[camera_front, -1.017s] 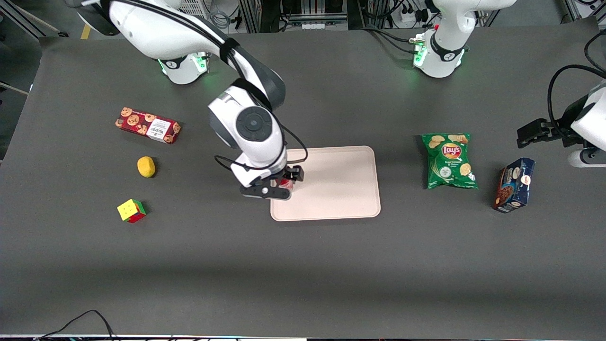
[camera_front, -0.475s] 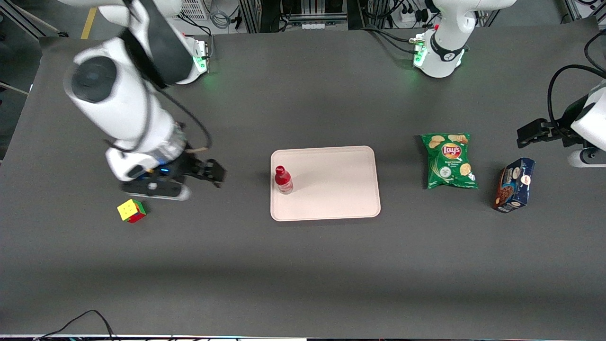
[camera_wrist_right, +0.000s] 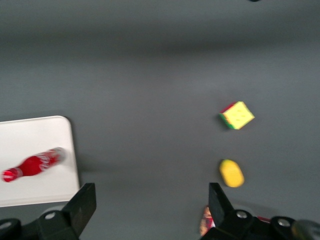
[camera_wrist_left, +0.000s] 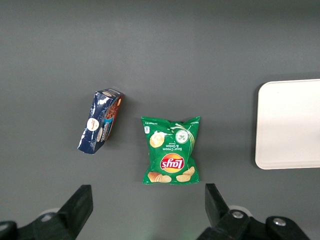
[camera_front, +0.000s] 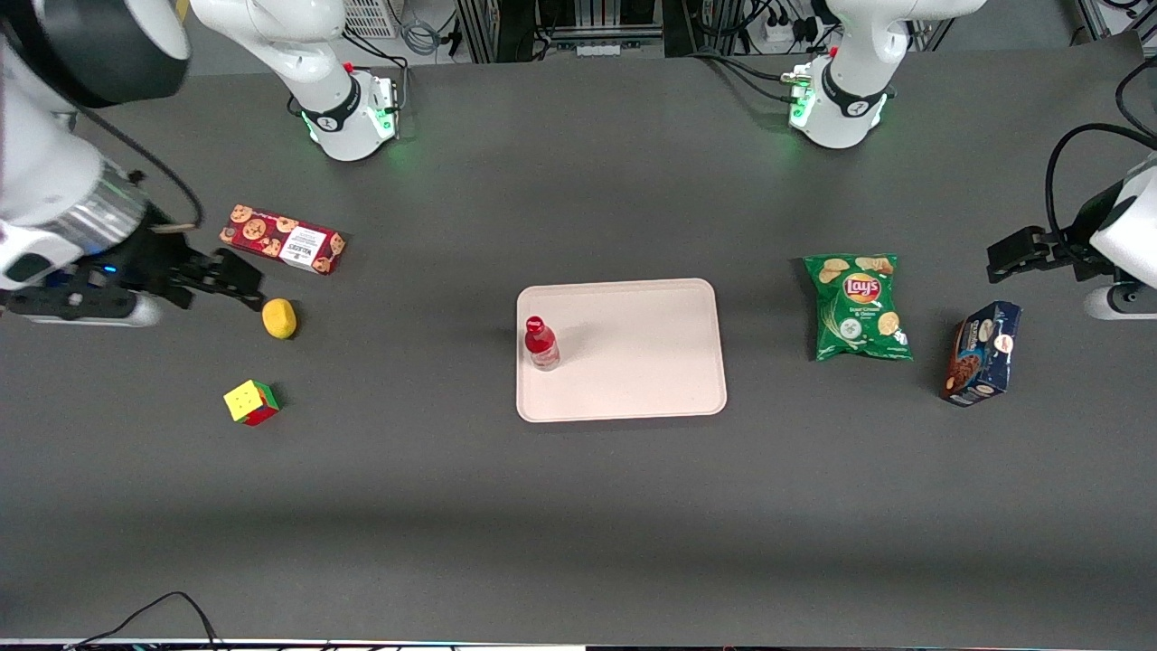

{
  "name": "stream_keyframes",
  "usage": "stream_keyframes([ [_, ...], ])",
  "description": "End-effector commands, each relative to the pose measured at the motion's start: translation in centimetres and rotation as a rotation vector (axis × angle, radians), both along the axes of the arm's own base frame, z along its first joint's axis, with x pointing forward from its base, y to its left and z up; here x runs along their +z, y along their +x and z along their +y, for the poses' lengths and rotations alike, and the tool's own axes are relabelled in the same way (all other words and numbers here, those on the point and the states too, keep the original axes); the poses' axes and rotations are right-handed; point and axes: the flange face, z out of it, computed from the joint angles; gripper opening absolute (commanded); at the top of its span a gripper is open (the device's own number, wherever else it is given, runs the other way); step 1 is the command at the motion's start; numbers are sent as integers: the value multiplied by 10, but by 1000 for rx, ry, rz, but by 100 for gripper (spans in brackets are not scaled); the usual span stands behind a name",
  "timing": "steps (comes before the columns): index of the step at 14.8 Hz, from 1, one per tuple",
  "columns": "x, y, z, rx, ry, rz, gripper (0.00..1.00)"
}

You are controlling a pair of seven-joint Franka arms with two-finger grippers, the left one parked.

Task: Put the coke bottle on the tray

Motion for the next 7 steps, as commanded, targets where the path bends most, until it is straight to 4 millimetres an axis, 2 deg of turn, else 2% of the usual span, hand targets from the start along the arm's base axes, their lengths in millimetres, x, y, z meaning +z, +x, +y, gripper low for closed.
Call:
stream_keyframes([
  [1, 0, -15, -50, 43, -2, 23, 100],
  [2, -1, -15, -61, 54, -4, 29, 100],
  [7, -3, -16, -82, 64, -3, 52, 100],
])
